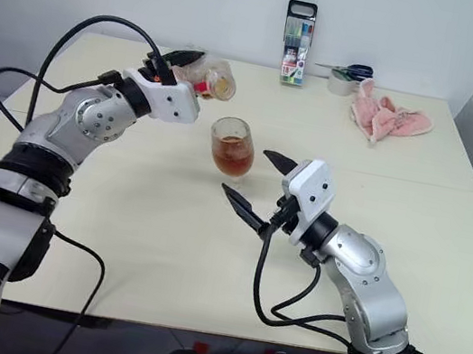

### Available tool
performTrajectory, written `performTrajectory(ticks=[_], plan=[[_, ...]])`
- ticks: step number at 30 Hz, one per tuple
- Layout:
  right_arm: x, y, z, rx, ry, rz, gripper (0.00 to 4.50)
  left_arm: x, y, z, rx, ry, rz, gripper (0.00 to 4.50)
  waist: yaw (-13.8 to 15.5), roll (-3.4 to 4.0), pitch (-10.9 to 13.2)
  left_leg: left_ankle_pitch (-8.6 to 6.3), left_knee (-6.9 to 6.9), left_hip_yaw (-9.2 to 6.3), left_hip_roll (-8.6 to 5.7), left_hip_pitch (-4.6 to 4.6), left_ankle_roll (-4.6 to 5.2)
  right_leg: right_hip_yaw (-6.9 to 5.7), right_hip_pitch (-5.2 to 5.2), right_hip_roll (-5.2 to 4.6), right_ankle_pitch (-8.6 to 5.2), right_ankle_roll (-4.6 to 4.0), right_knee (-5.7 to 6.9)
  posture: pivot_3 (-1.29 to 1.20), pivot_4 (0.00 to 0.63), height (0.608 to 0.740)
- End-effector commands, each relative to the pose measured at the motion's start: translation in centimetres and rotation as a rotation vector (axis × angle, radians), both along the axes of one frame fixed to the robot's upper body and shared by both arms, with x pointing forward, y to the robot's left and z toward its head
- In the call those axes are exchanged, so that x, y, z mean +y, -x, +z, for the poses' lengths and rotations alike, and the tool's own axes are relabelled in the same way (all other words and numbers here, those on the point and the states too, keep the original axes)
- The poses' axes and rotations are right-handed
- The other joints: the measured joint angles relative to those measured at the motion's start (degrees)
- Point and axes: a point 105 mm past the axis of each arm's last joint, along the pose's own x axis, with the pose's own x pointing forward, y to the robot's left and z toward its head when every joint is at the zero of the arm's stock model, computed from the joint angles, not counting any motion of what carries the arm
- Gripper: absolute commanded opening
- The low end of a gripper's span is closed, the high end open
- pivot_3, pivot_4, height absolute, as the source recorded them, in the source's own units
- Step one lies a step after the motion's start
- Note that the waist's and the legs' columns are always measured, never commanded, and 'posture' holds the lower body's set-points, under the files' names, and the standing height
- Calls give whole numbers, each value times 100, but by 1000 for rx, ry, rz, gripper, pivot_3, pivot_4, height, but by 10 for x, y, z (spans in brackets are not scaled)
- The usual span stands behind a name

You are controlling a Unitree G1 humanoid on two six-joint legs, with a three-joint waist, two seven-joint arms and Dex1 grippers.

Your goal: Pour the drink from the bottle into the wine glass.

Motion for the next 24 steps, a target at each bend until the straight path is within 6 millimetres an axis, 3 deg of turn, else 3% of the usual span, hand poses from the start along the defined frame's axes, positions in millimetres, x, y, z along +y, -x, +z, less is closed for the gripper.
performTrajectory(ticks=[1, 6, 10, 14, 24], plan=[[4, 7, 12, -66, -12, 31, 4500, 14, 3, 19, 13, 213, 20, 1691, -17, 0, 0, 0, -1, 1, 1, 1, 0, 1, 0, 0, 0, 0, 0, 0, 150, 740], [9, 13, 6, -35, 82, 114, 4500, 53, 3, 0, 212, 632, 98, 1691, -48, 0, -1, 0, 2, -2, 3, 3, -1, 1, 0, 1, 0, 0, 3, 0, 150, 740], [12, 14, 4, 35, 142, 160, 4500, 78, 12, -38, 431, 914, 136, 1691, -100, 0, -2, 1, 3, -4, 4, 4, -1, 1, 0, 1, 0, -1, 6, 0, 150, 740], [15, 18, 7, 42, 198, 205, 4500, 89, 27, -66, 542, 1010, 154, 1691, -128, -3, -4, 1, 5, -12, 3, 2, -2, -3, 2, 0, 0, -1, 5, 0, 150, 740], [20, 19, 4, 43, 260, 234, 4500, 106, 44, -104, 614, 1099, 206, 1691, -70, -13, -10, 0, 8, -10, 4, 3, -1, -2, 5, -3, 0, -1, 1, 0, 150, 740]])
